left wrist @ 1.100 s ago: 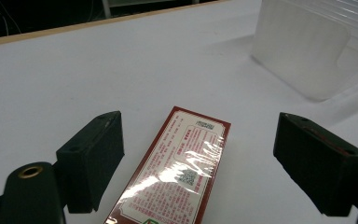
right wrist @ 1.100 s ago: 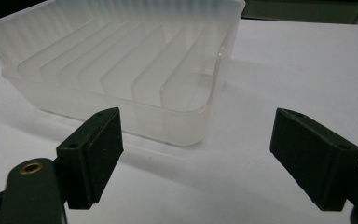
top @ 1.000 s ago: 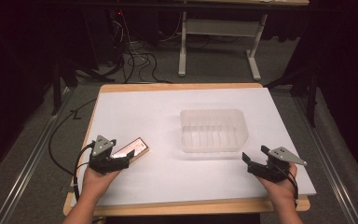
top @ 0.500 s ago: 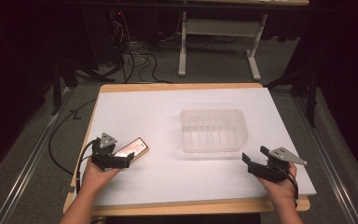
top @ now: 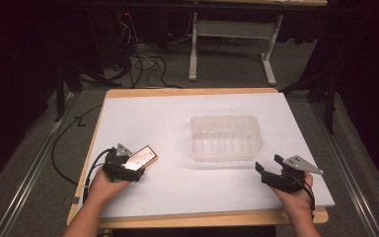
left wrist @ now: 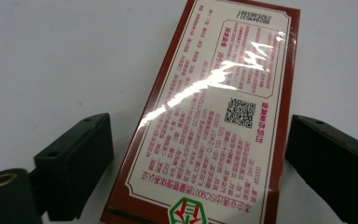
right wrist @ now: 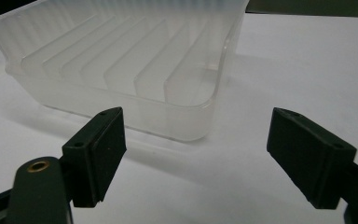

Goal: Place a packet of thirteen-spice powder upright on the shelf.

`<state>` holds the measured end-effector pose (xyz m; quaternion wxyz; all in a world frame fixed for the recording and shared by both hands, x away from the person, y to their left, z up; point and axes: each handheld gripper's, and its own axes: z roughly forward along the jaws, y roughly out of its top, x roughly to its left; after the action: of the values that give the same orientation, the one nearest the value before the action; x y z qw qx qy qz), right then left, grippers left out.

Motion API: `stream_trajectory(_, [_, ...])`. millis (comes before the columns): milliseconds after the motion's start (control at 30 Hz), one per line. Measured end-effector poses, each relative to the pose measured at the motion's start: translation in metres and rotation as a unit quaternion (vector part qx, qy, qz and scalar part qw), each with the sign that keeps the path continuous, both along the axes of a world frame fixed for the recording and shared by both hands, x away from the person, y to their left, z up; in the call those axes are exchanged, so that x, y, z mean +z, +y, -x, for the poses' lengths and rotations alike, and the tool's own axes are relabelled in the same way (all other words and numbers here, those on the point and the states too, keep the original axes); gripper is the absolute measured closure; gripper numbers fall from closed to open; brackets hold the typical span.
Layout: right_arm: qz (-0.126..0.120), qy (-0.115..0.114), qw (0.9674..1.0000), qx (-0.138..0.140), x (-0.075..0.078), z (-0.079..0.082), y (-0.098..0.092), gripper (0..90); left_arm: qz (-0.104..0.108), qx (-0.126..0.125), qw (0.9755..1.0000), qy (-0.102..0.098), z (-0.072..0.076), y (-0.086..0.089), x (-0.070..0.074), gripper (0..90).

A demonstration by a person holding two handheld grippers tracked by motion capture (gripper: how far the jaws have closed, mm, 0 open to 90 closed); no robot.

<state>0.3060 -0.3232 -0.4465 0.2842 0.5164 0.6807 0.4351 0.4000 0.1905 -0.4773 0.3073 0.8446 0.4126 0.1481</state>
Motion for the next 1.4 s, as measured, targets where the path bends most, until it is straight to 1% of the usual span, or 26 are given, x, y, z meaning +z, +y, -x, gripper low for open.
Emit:
stream_trajectory(67, [0.0,0.002,1.0,-0.003,0.0,0.0,0.0,20.7,0.005,0.001,1.0,-0.001,0.002,0.0,0.001,15.5])
stream_trajectory(133, [-0.003,0.004,1.0,-0.004,-0.001,0.0,-0.001,21.0,0.005,0.001,1.0,-0.002,0.006,0.001,0.001,19.0])
stream_trajectory(200, [-0.004,0.004,1.0,-0.004,-0.001,0.0,-0.001,21.4,0.01,0.003,0.9999,0.002,0.01,0.001,0.002,24.5])
stream_trajectory(233, [-0.006,0.004,1.0,-0.004,-0.001,0.0,-0.001,21.6,0.01,0.003,0.9999,0.002,0.01,0.001,0.002,26.2])
stream_trajectory(267, [-0.007,0.004,1.0,-0.003,-0.001,0.0,-0.001,21.7,0.009,0.0,0.9999,0.006,0.015,0.0,0.004,28.1])
stream_trajectory(333, [-0.01,0.003,0.9999,-0.003,-0.001,0.0,-0.001,22.1,0.007,0.003,0.9999,0.012,0.02,-0.002,0.005,31.2])
stream_trajectory(433, [-0.012,0.005,0.9999,-0.003,0.0,0.0,-0.001,22.2,0.004,0.009,0.9998,0.018,0.023,-0.006,0.007,31.8])
stream_trajectory(500, [-0.011,0.006,0.9999,-0.003,0.0,0.0,0.0,22.1,-0.003,0.014,0.9997,0.021,0.027,-0.012,0.008,31.9])
stream_trajectory(600, [-0.011,0.007,0.9999,0.0,0.002,0.002,0.001,21.9,-0.004,0.021,0.9994,0.026,0.028,-0.015,0.009,31.4])
stream_trajectory(633, [-0.013,0.005,0.9999,0.005,0.005,0.004,0.001,21.8,-0.006,0.026,0.9992,0.032,0.027,-0.017,0.009,30.2])
stream_trajectory(700, [-0.014,0.005,0.9999,0.008,0.006,0.005,0.001,21.9,-0.007,0.028,0.999,0.035,0.026,-0.018,0.009,27.9])
stream_trajectory(733, [-0.009,0.005,0.9999,0.011,0.007,0.006,-0.001,22.0,-0.011,0.03,0.9987,0.039,0.025,-0.02,0.01,27.9])
stream_trajectory(767, [-0.002,0.009,0.9999,0.013,0.007,0.01,-0.006,22.2,-0.02,0.032,0.9984,0.042,0.023,-0.023,0.01,25.4])
stream_trajectory(800, [-0.001,0.007,0.9999,0.015,0.006,0.01,-0.008,22.3,-0.027,0.032,0.9982,0.043,0.022,-0.025,0.011,24.2])
stream_trajectory(900, [-0.005,0.008,0.9998,0.016,0.003,0.015,-0.016,22.8,-0.037,0.032,0.9974,0.053,0.018,-0.028,0.012,22.3])
stream_trajectory(1033, [-0.01,0.019,0.9994,0.028,-0.003,0.017,-0.02,23.0,-0.05,0.029,0.9944,0.088,0.009,-0.032,0.017,21.1])
stream_trajectory(1067, [-0.011,0.02,0.9993,0.03,-0.004,0.017,-0.019,23.2,-0.05,0.029,0.9944,0.088,0.009,-0.032,0.017,21.6])
stream_trajectory(1100, [-0.011,0.02,0.9993,0.03,-0.004,0.017,-0.019,23.2,-0.047,0.031,0.9929,0.105,0.005,-0.032,0.019,21.6])
stream_trajectory(1133, [-0.015,0.016,0.9991,0.036,-0.002,0.017,-0.016,23.4,-0.06,0.031,0.9898,0.125,-0.001,-0.032,0.021,22.5])
stream_trajectory(1167, [-0.014,0.014,0.9992,0.036,-0.001,0.017,-0.014,23.7,-0.06,0.033,0.9892,0.13,-0.003,-0.032,0.021,22.7])
stream_trajectory(1200, [-0.012,0.014,0.9992,0.037,0.0,0.017,-0.013,24.0,-0.067,0.031,0.9881,0.135,-0.005,-0.033,0.022,23.5])
stream_trajectory(1233, [-0.015,0.014,0.9991,0.036,0.0,0.017,-0.012,24.2,-0.067,0.031,0.9881,0.135,-0.005,-0.033,0.022,24.1])
stream_trajectory(1267, [-0.018,0.014,0.999,0.037,0.0,0.016,-0.011,24.2,-0.078,0.028,0.986,0.145,-0.007,-0.034,0.023,23.8])
stream_trajectory(1300, [-0.017,0.015,0.999,0.038,0.0,0.016,-0.01,24.3,-0.092,0.024,0.983,0.157,-0.01,-0.037,0.024,23.9])
stream_trajectory(1367, [-0.016,0.017,0.999,0.039,0.0,0.016,-0.009,24.4,-0.108,0.017,0.979,0.172,-0.014,-0.039,0.026,24.1])
stream_trajectory(1400, [-0.016,0.018,0.9989,0.039,0.0,0.017,-0.008,24.5,-0.112,0.017,0.9769,0.181,-0.016,-0.041,0.026,24.1])
